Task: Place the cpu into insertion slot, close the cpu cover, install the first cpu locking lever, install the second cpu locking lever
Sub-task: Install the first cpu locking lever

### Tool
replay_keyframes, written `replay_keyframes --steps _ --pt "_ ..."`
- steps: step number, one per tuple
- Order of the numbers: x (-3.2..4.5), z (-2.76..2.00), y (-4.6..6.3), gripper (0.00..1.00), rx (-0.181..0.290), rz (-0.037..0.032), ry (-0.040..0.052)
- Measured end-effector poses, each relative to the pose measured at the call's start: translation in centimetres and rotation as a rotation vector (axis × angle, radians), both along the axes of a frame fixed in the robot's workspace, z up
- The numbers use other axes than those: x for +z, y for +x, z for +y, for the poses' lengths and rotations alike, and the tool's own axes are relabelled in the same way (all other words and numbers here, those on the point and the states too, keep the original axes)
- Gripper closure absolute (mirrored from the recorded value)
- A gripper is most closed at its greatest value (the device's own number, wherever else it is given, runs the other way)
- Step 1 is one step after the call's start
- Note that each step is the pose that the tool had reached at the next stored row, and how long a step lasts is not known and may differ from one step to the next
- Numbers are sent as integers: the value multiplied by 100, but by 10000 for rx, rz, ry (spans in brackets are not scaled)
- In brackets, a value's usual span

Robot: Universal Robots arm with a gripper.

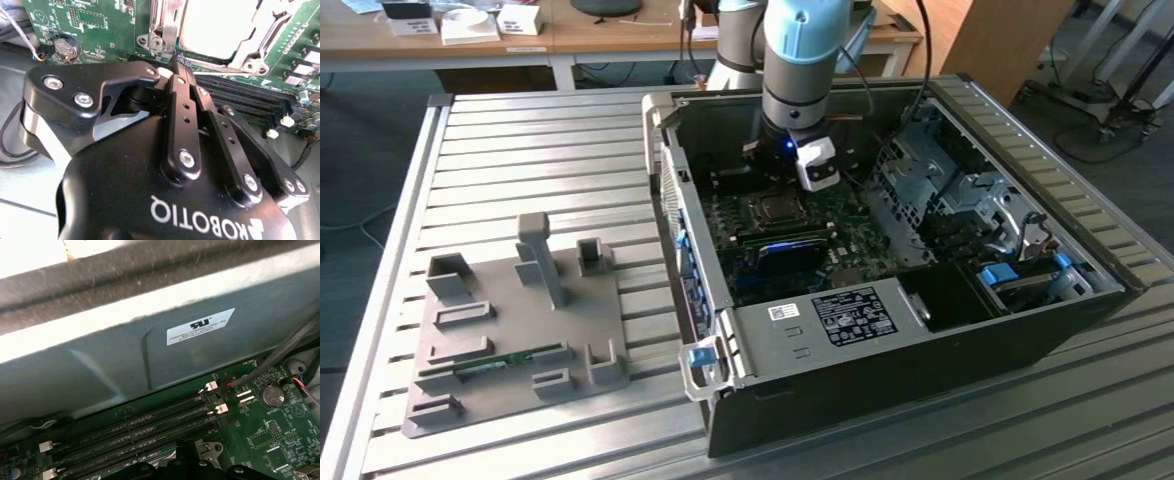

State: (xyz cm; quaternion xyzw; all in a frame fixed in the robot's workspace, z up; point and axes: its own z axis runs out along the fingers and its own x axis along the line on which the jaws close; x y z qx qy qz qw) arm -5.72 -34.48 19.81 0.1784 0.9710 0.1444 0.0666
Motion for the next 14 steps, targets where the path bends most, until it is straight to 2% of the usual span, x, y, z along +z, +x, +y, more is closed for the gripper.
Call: replay_keyframes --steps 9,14 --pt "15 0 0 89 -9 0 0" --pt "75 0 0 89 -10 0 0"
